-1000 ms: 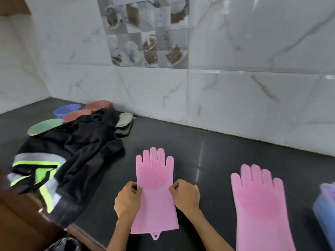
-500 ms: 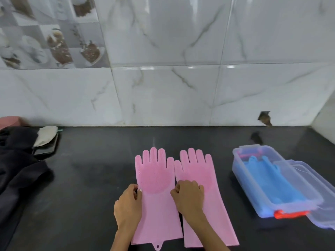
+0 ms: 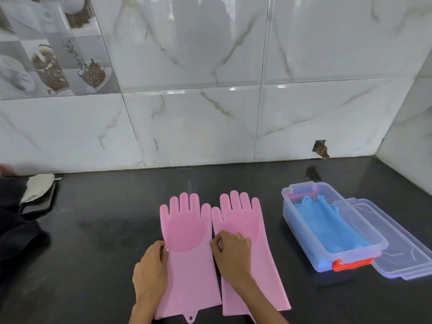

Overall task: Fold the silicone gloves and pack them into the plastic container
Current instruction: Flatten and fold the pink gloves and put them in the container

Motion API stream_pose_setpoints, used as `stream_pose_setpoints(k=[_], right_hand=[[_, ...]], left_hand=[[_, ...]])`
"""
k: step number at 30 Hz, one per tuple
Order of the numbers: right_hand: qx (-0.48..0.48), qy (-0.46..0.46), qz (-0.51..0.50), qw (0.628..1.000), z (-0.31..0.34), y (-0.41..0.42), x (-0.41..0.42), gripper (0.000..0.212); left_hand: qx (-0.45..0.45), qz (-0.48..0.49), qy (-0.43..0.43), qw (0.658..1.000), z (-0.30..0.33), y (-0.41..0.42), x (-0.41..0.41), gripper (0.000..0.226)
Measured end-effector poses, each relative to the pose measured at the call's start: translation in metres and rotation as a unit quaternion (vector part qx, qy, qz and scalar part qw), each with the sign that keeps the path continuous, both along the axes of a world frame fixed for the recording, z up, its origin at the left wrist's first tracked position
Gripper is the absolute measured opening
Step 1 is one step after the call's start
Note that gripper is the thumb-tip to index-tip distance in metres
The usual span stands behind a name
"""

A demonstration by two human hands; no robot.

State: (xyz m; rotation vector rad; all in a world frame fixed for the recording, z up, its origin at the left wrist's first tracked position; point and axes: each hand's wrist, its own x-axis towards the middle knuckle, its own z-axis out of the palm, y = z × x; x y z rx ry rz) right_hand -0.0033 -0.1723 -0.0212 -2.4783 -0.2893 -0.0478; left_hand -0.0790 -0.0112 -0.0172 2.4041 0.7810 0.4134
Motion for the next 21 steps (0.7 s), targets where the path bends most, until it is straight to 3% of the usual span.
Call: stream_pose_setpoints(k=[7, 10, 13, 14, 16, 18, 21], right_hand=[[-0.001, -0.004, 0.04, 0.999, 0.003, -0.003, 0.012, 0.023], [0.127, 0.004, 0.028, 0.992, 0.009, -0.014, 0.005, 0.013], [0.249, -0.022, -0.13, 0.96, 0.011, -0.044, 0.005, 0.009], [0.232, -0.02, -0.172, 0.957, 0.011, -0.055, 0.008, 0.009], [0.146, 0.036, -0.196, 0.969, 0.009, -0.071, 0.016, 0.034], [0.082, 0.111, -0.172, 0.975, 0.009, -0.076, 0.023, 0.052], [0.011, 0.129, -0.151, 0.98, 0.009, -0.076, 0.03, 0.053]], left_hand=[[-0.009, -0.001, 0.021, 1.0, 0.004, -0.002, -0.002, 0.023], [0.004, 0.025, 0.037, 0.999, 0.01, -0.006, -0.003, 0.023], [0.036, 0.02, 0.0, 0.999, 0.016, -0.027, 0.0, 0.03], [0.01, -0.005, -0.022, 1.0, 0.02, -0.04, 0.002, 0.029], [-0.049, -0.066, -0.028, 0.996, 0.022, -0.069, 0.011, 0.022], [-0.071, -0.113, 0.014, 0.991, 0.022, -0.093, 0.026, 0.019], [-0.073, -0.103, 0.094, 0.988, 0.025, -0.117, 0.046, 0.024]])
